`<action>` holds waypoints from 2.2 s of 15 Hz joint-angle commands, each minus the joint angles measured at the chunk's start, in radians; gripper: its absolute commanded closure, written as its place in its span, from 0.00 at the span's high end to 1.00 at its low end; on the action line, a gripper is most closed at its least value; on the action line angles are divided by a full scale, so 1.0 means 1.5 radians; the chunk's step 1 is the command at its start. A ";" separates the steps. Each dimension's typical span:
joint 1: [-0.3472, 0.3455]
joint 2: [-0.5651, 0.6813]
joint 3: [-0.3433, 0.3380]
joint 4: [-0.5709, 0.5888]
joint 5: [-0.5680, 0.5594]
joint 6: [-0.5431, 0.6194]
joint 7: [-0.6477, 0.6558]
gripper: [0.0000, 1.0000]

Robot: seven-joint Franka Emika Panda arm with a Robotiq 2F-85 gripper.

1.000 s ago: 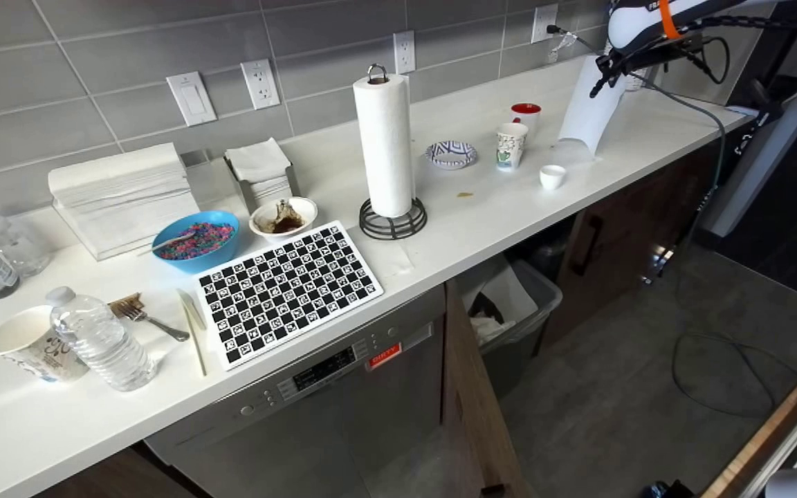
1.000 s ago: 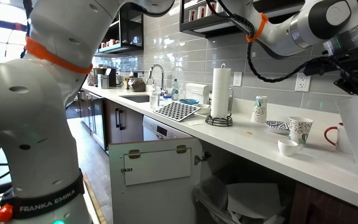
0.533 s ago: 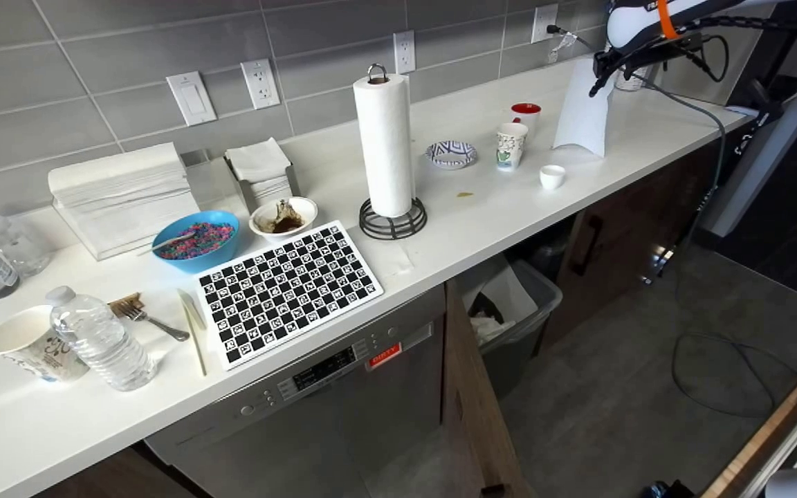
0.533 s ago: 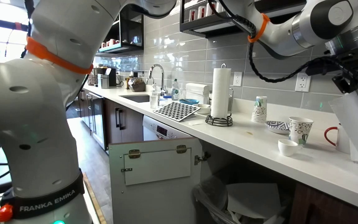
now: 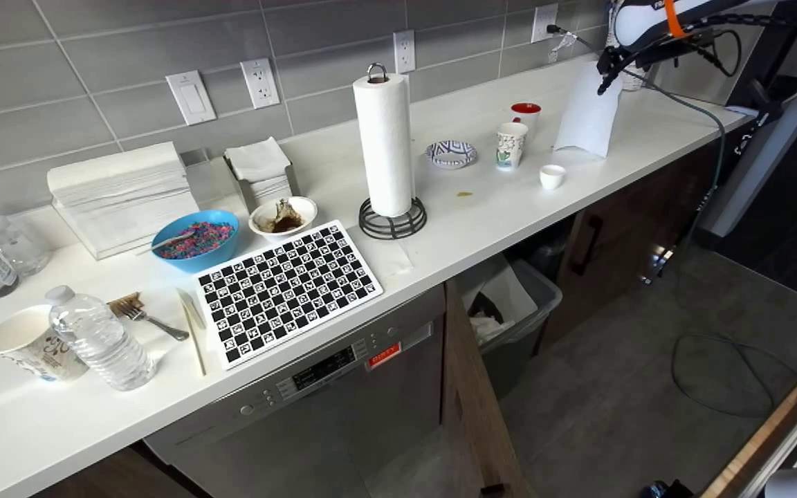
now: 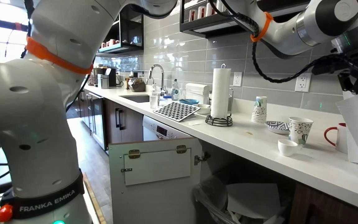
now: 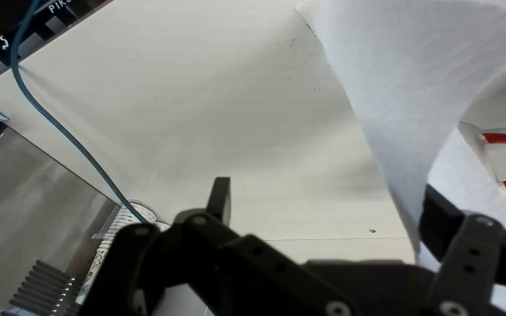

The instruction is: Remove the wipe from the roll and put it on the left

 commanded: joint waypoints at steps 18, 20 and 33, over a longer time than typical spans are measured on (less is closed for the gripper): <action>0.031 -0.098 -0.024 -0.030 -0.047 -0.013 0.007 1.00; 0.033 -0.102 -0.024 -0.035 -0.053 -0.011 0.008 1.00; 0.006 -0.181 0.035 -0.101 0.070 -0.146 -0.138 1.00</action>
